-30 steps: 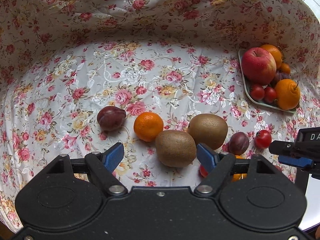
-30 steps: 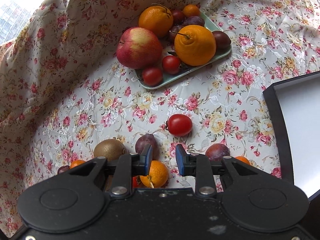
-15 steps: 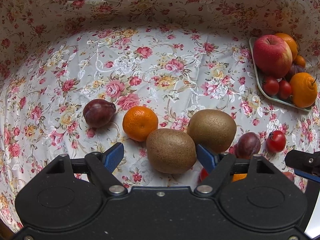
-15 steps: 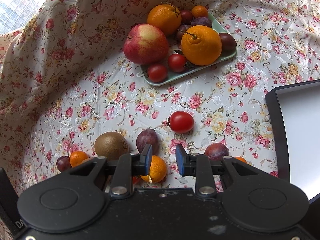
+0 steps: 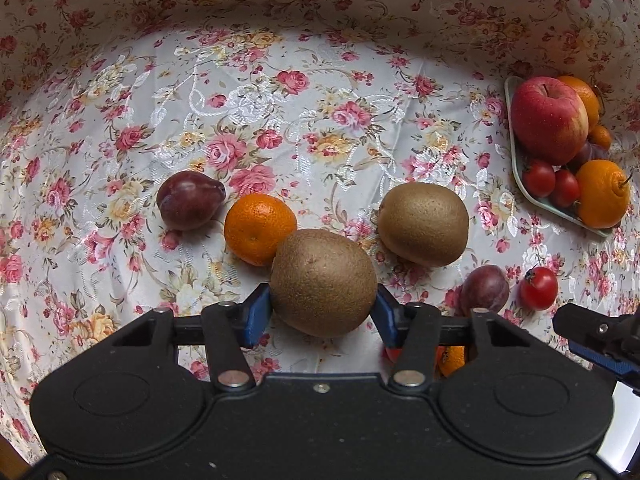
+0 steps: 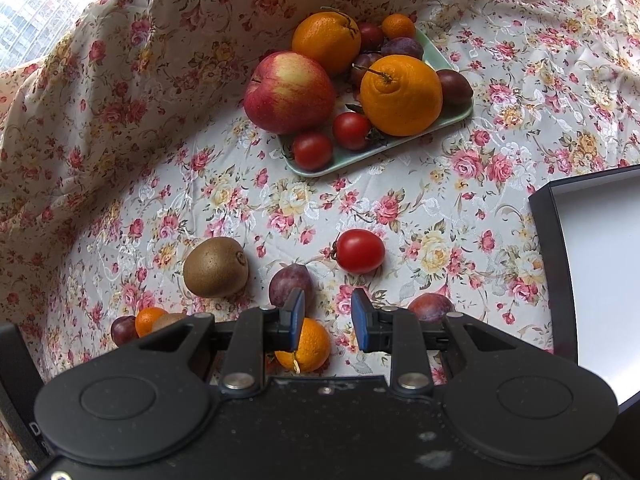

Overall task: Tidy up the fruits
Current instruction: 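Reach the left gripper to a brown kiwi while the right gripper reaches a mandarin, then close the left gripper on the kiwi while the right gripper grasps the mandarin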

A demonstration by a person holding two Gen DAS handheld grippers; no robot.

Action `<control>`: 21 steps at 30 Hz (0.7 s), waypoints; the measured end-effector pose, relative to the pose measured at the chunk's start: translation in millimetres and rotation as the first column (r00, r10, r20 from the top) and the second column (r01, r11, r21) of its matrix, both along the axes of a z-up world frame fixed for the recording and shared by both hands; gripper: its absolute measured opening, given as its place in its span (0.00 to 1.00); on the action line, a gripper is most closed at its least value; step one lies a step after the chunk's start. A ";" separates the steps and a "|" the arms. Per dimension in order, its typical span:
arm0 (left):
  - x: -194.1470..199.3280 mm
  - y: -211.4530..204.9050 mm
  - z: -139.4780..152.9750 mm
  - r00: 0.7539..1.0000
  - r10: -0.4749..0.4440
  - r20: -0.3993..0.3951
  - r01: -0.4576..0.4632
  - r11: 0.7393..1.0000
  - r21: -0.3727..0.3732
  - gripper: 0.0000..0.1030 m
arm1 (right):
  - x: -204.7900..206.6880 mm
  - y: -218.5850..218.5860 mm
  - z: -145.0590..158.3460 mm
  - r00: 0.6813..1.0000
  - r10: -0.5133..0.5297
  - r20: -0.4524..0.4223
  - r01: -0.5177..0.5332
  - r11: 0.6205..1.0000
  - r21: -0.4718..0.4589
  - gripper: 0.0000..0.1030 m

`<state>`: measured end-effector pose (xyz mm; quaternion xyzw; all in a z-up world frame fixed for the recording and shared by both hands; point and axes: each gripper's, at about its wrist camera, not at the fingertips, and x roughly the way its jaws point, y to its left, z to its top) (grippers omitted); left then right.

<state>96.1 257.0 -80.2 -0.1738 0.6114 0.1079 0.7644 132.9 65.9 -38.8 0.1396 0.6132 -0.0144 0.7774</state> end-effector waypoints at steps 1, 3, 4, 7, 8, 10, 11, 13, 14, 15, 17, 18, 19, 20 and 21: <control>-0.5 2.0 3.8 1.000 0.012 -0.003 -0.012 1.000 0.001 0.57 | 0.3 1.7 -0.9 1.000 0.002 -0.002 -0.002 1.000 0.001 0.28; -2.4 8.6 14.7 0.999 0.034 0.000 -0.034 0.999 0.011 0.57 | 0.9 5.5 -3.2 1.000 0.012 -0.009 -0.012 1.000 0.005 0.28; -3.1 12.7 20.3 0.999 0.047 0.009 -0.047 0.999 0.015 0.57 | 1.0 7.3 -4.1 1.000 0.016 -0.011 -0.016 1.000 0.008 0.28; -5.5 26.1 38.1 0.996 0.077 0.041 -0.078 0.996 0.039 0.57 | 1.4 13.5 -7.0 1.000 0.020 -0.012 -0.020 1.000 0.019 0.28; -5.9 31.1 43.3 0.995 0.088 0.052 -0.091 0.995 0.047 0.57 | 1.4 15.3 -8.0 1.000 0.014 -0.010 -0.013 1.000 0.023 0.28; -5.2 42.5 50.8 0.992 0.114 0.060 -0.118 0.991 0.063 0.57 | 1.3 18.6 -10.6 1.000 0.000 -0.005 0.001 0.999 0.033 0.28; -4.1 48.7 52.3 0.989 0.130 0.064 -0.134 0.988 0.070 0.57 | 1.2 20.2 -11.9 1.000 -0.005 -0.002 0.005 0.999 0.038 0.28; -6.9 60.8 53.2 0.985 0.160 0.066 -0.165 0.983 0.076 0.57 | 0.8 24.1 -14.6 1.000 -0.018 0.009 0.018 0.999 0.047 0.28; -8.1 66.9 53.2 0.983 0.172 0.062 -0.177 0.981 0.083 0.57 | 0.9 27.3 -15.9 1.000 -0.024 0.014 0.023 0.999 0.045 0.28; -8.9 71.8 52.6 0.982 0.181 0.059 -0.186 0.978 0.090 0.57 | 0.8 30.2 -16.7 1.000 -0.022 0.016 0.022 0.999 0.041 0.28; -10.0 80.9 51.0 0.979 0.197 0.054 -0.202 0.974 0.103 0.57 | 0.7 37.5 -18.1 1.000 0.001 0.014 -0.001 0.999 0.035 0.28; -10.4 86.2 49.3 0.977 0.206 0.051 -0.210 0.972 0.108 0.57 | 0.6 41.7 -18.9 1.000 0.016 0.010 -0.016 0.999 0.035 0.28; -11.1 90.8 48.3 0.976 0.214 0.048 -0.218 0.970 0.110 0.57 | 0.4 46.2 -19.9 1.000 0.031 0.005 -0.031 0.999 0.038 0.28; -12.1 96.2 47.1 0.974 0.224 0.043 -0.228 0.967 0.114 0.57 | 0.2 50.0 -20.8 0.999 0.041 0.003 -0.041 0.998 0.042 0.28; -13.3 100.8 46.1 0.971 0.234 0.041 -0.237 0.964 0.118 0.57 | -0.6 55.3 -22.0 0.999 0.050 0.001 -0.050 0.997 0.052 0.28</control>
